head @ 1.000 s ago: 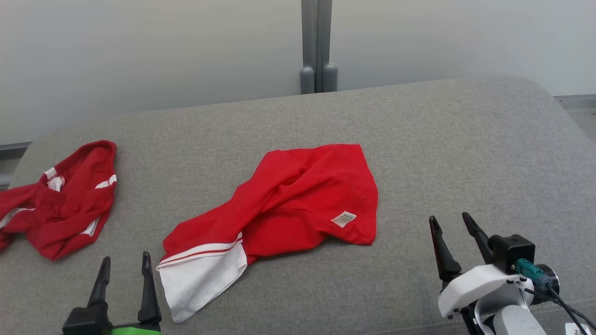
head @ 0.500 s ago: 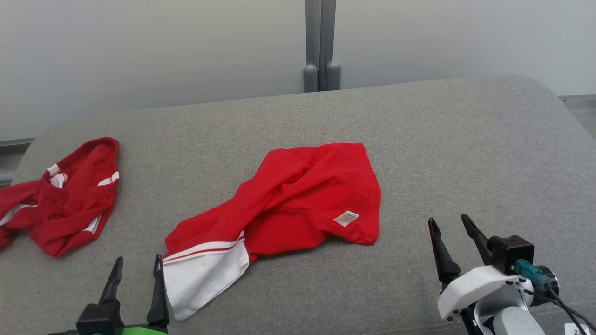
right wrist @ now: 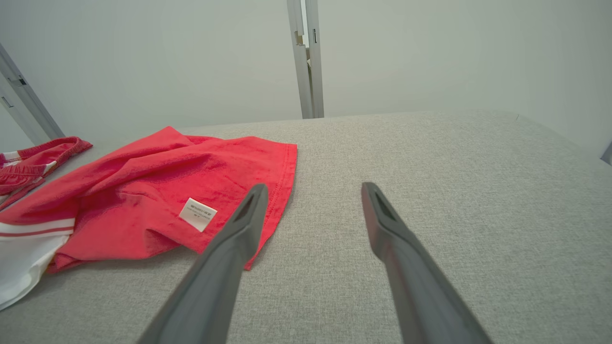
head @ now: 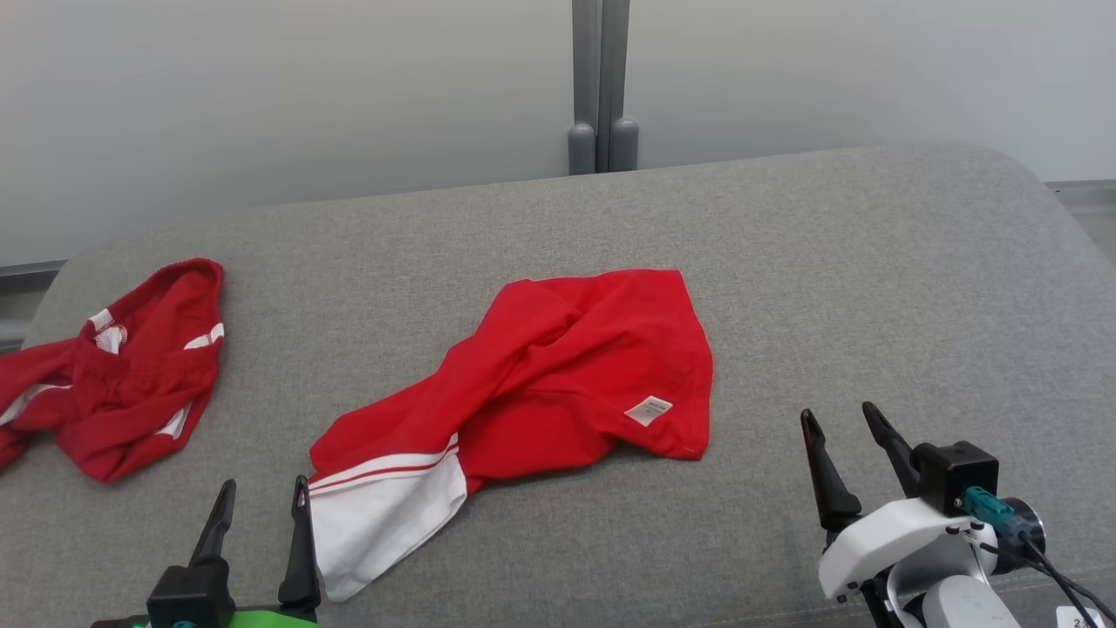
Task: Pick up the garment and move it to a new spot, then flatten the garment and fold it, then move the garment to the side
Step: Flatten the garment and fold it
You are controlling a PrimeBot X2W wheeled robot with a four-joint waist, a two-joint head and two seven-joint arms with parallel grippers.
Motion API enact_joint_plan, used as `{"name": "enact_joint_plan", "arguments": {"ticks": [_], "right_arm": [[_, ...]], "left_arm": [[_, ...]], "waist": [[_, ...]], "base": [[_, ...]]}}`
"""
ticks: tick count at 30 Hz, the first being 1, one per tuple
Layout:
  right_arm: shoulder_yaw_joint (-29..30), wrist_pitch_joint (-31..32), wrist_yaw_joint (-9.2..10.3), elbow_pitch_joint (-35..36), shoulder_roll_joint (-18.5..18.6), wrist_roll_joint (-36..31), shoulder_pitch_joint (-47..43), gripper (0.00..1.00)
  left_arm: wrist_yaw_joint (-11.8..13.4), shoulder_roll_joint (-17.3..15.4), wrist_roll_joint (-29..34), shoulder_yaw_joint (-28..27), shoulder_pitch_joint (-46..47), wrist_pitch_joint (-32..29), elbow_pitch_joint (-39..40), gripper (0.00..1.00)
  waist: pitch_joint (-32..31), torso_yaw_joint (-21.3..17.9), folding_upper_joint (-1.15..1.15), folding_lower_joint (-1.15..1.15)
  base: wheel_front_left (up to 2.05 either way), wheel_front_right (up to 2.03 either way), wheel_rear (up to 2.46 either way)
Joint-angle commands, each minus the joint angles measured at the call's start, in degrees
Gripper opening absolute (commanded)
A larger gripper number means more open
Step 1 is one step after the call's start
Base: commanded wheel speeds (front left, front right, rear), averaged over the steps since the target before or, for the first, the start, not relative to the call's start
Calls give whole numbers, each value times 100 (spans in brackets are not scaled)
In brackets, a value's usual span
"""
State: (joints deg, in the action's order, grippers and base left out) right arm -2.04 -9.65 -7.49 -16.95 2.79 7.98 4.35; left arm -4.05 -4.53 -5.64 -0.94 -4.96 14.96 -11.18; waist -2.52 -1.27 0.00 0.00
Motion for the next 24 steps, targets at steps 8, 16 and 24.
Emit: {"name": "enact_joint_plan", "arguments": {"ticks": [8,16,24], "right_arm": [[2,19,0,-22,20,40,-22,100],[-1,15,0,-23,20,54,-21,100],[22,4,0,-69,20,72,-17,100]], "left_arm": [[26,-32,40,-24,58,25,8,100],[4,-59,39,-40,95,25,-20,100],[-27,-15,-49,-14,116,25,-57,100]], "waist": [[-29,-6,0,0],[-35,-3,0,0],[-34,40,0,0]], "base": [[0,0,0],[0,0,0],[0,0,0]]}}
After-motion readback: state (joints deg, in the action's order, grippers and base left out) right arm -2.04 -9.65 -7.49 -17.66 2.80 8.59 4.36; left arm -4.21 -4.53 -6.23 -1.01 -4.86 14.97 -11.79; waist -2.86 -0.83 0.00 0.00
